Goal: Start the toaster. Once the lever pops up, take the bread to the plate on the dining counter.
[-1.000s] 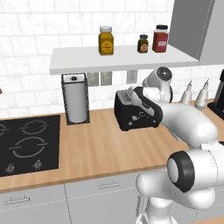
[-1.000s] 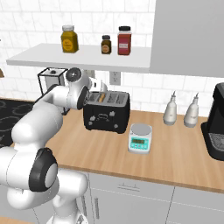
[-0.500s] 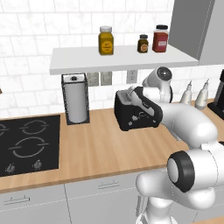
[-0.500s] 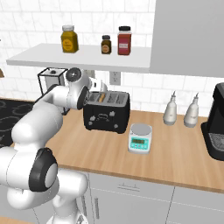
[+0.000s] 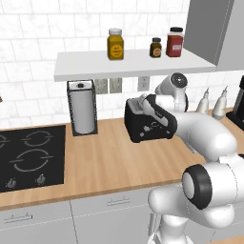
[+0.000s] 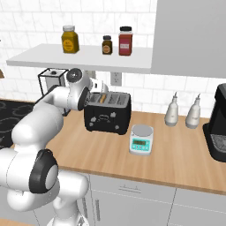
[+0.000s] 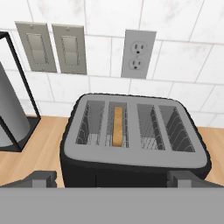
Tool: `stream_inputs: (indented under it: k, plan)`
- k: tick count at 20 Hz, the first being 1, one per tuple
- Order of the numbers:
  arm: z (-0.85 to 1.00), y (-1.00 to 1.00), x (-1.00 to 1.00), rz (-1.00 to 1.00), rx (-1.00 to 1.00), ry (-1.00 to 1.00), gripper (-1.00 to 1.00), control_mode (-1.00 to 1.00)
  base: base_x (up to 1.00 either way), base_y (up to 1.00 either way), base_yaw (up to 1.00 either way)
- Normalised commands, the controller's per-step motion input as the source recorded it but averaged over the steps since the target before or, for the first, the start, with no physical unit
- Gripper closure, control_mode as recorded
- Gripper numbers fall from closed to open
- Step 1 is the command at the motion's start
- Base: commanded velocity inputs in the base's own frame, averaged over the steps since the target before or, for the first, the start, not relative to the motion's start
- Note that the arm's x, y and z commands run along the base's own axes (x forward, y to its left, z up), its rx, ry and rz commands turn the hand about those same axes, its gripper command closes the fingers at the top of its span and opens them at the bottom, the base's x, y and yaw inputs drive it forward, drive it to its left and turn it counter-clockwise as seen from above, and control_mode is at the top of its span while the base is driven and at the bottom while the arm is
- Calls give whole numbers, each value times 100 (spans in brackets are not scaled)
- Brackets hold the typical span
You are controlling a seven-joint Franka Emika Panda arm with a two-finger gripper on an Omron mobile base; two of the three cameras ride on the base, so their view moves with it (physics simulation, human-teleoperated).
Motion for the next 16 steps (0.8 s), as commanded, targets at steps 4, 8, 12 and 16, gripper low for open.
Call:
stream_inputs:
  k: [4, 8, 12, 16]
  plan:
    - [0, 0, 0, 0, 0, 0, -100, -100, 0, 0, 0]
    - [0, 0, 0, 0, 0, 0, -100, -100, 0, 0, 0]
    - [0, 0, 0, 0, 0, 0, -100, -100, 0, 0, 0]
    - [0, 0, 0, 0, 0, 0, -100, -100, 0, 0, 0]
